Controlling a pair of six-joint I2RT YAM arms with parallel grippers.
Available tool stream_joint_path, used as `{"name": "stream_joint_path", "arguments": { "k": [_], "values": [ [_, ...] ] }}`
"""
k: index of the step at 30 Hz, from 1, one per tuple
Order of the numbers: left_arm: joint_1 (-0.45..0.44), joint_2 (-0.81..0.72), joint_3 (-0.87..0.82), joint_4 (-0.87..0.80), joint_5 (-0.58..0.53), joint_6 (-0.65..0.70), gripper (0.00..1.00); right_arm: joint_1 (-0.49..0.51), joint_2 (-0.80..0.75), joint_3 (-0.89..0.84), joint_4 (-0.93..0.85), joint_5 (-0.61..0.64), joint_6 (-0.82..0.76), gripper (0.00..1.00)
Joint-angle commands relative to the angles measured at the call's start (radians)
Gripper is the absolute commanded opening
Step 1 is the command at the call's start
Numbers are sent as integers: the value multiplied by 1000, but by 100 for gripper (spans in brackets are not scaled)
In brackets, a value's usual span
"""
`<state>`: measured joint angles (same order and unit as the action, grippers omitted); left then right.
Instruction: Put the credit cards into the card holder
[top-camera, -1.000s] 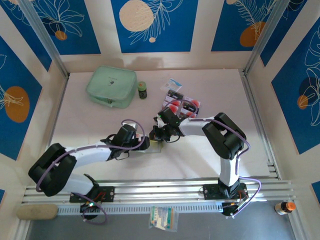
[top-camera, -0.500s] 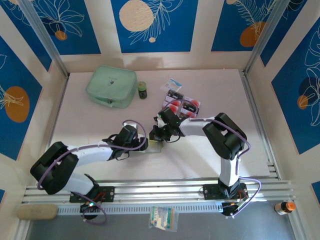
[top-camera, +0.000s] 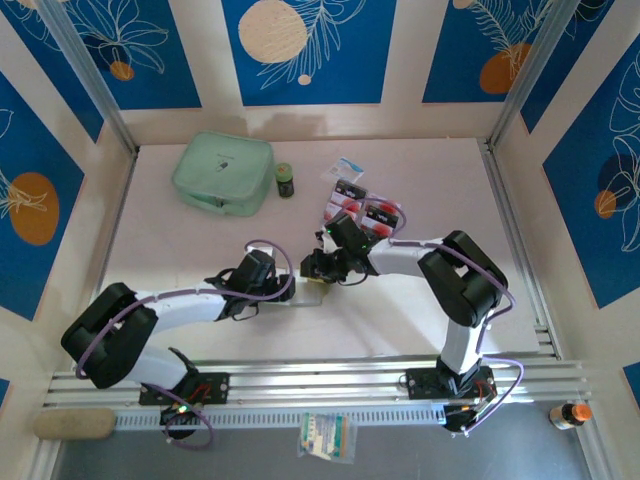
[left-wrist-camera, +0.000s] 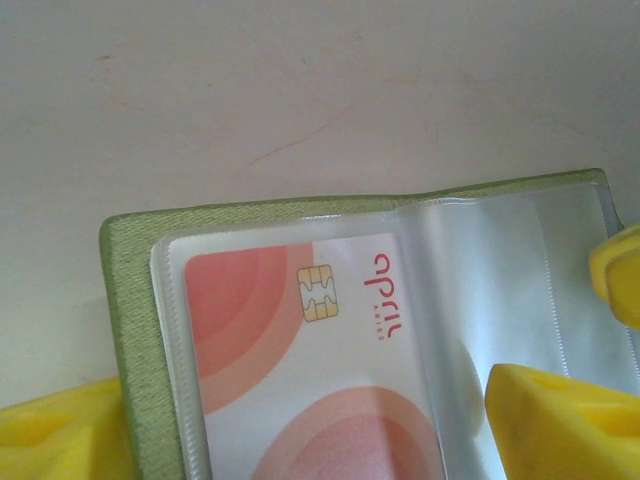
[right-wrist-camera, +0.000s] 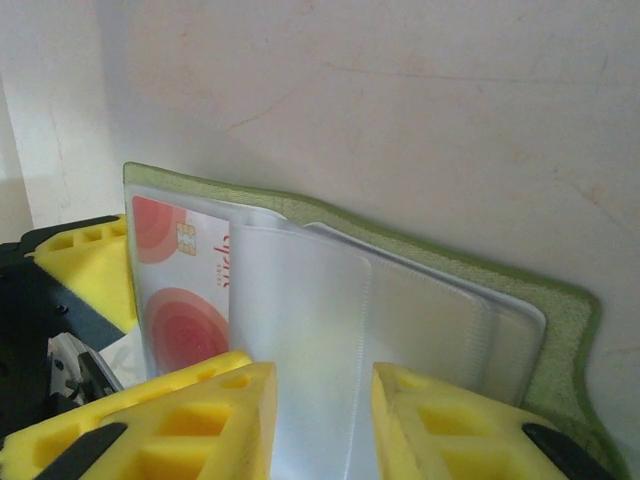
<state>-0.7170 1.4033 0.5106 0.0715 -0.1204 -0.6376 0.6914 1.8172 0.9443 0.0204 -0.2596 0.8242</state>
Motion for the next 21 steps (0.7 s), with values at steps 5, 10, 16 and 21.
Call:
{"name": "stream_joint_path", "arguments": {
  "k": [5, 10, 16, 21],
  "values": [
    [-16, 20, -23, -3, 35, -5, 81, 3, 67, 11, 13, -28, 14, 32],
    [-16, 10, -24, 3, 35, -9, 83, 3, 75, 18, 14, -46, 14, 32],
    [-16, -3, -30, 7, 33, -7, 87, 3, 91, 40, 9, -65, 15, 32],
    [-16, -13, -35, 9, 30, -9, 89, 3, 92, 50, 11, -78, 18, 32]
  ]
}}
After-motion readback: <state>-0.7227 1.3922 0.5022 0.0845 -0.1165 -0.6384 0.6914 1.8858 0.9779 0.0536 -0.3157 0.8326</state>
